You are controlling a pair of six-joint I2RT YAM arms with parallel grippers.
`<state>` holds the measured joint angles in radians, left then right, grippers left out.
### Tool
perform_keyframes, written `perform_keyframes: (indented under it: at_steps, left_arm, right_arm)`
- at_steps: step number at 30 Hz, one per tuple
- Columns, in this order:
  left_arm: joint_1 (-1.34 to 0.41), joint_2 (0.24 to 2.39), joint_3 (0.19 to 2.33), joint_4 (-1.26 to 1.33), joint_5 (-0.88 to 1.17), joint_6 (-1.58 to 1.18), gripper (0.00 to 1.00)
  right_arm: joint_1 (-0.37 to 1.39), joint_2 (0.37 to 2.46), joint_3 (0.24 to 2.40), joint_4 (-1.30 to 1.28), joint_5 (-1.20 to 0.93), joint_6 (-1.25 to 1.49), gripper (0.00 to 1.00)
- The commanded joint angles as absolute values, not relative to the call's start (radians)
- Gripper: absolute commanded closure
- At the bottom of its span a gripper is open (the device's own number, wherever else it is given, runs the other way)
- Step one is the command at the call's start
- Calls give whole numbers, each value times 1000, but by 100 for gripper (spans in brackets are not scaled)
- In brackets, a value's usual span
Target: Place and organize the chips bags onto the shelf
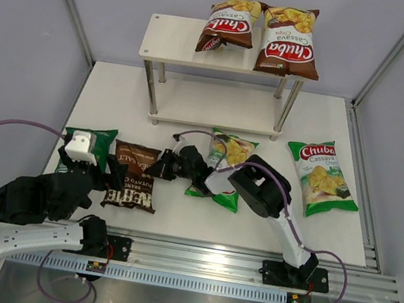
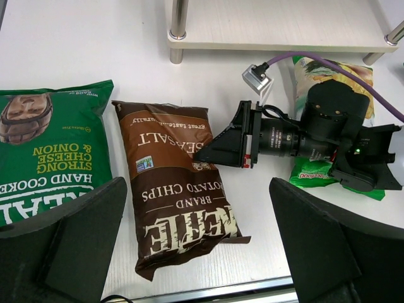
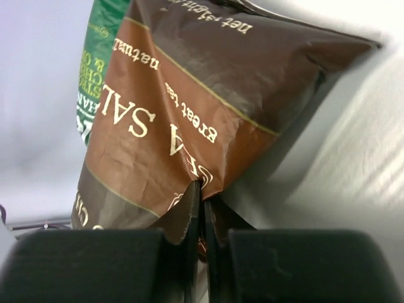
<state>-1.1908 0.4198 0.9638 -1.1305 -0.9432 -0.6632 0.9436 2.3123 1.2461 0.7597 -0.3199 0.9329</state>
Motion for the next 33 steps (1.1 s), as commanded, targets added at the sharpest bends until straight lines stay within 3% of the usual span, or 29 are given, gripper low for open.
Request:
perform_keyframes:
  at_steps: [1, 4, 16, 24, 33]
  left_arm:
    - [-1187, 416, 960, -1111, -965, -667, 1]
    - [-1186, 416, 962, -1108, -957, -666, 1]
    - [-1186, 315, 954, -1105, -887, -836, 1]
    - [-1187, 100, 758, -912, -772, -1006, 1]
    - [-1187, -25, 542, -643, -700, -1423, 1]
  right_arm:
    - [946, 2221, 1169, 842, -327, 922, 94]
    - [948, 2123, 1094, 864, -263, 902, 100]
    - [948, 1724, 878, 818, -19, 830, 100]
    - [948, 1487, 805, 749, 115, 726, 100]
    - [948, 1313, 669, 929, 264, 677, 100]
